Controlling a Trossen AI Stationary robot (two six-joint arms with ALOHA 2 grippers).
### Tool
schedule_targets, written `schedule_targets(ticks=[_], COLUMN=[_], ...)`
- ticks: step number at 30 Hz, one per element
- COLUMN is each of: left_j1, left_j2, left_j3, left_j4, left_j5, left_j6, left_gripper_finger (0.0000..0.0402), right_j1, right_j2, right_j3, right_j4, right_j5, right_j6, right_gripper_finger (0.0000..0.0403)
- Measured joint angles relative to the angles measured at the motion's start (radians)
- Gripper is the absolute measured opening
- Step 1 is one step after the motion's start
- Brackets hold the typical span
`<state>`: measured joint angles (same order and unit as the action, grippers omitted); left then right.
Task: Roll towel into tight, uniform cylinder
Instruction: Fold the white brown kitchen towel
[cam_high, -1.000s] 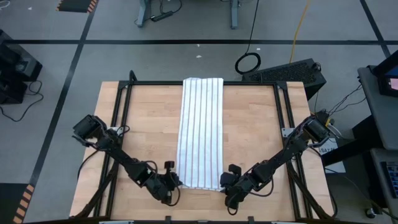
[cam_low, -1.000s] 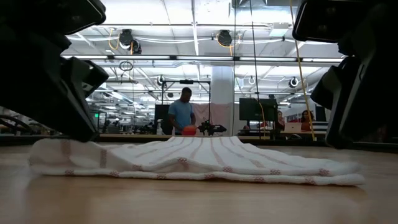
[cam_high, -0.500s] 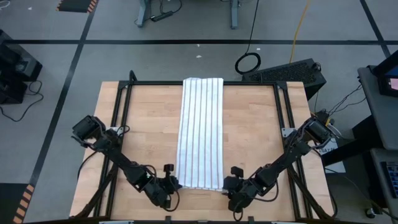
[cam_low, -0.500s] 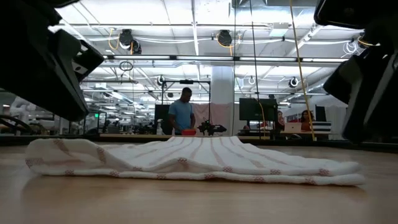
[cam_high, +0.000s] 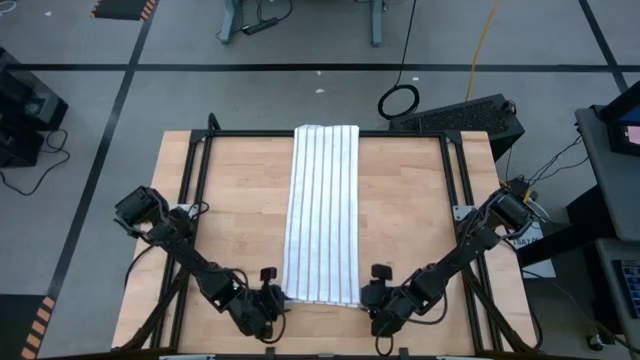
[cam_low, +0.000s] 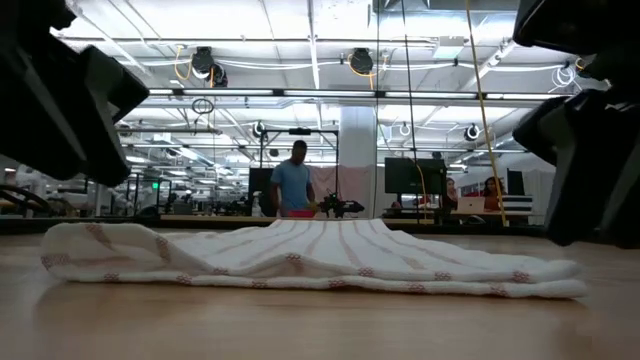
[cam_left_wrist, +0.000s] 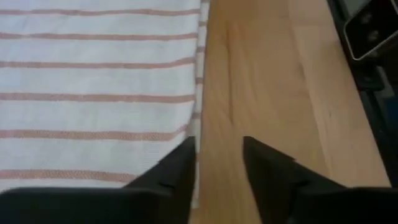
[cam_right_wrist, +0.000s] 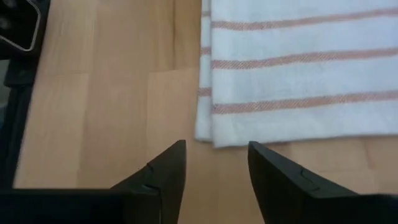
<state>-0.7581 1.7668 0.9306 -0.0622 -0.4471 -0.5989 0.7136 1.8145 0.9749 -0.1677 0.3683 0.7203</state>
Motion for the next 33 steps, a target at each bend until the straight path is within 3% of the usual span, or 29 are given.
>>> schedule_targets(ticks=[6,12,26,33], left_j1=[0.001,0.025,0.054,0.068], left_j2=[0.000,0.033,0.048,0.048], left_j3=[0.000,0.000,0.000,0.000], left_j4=[-0.007,0.000,-0.075,-0.086], left_j5=[-0.036,-0.027,0.024,0.103], left_j6=[0.036,0.059,0.093,0.134], left_gripper_finger=[0.0228,0.0234,0.0111,0.0022], right_j1=[-0.011,-0.019,-0.019,-0.019], right_j2=[0.020,0.075,0.082,0.082], right_j3=[0.000,0.000,0.002,0.020], right_j4=[0.033,0.116,0.151,0.139], right_j5=[0.018,-0.026,-0.035,-0.038], right_j6=[-0.081,-0.086,-0.049,-0.071], right_gripper_finger=[0.0136,0.0111,0.0006,0.0007])
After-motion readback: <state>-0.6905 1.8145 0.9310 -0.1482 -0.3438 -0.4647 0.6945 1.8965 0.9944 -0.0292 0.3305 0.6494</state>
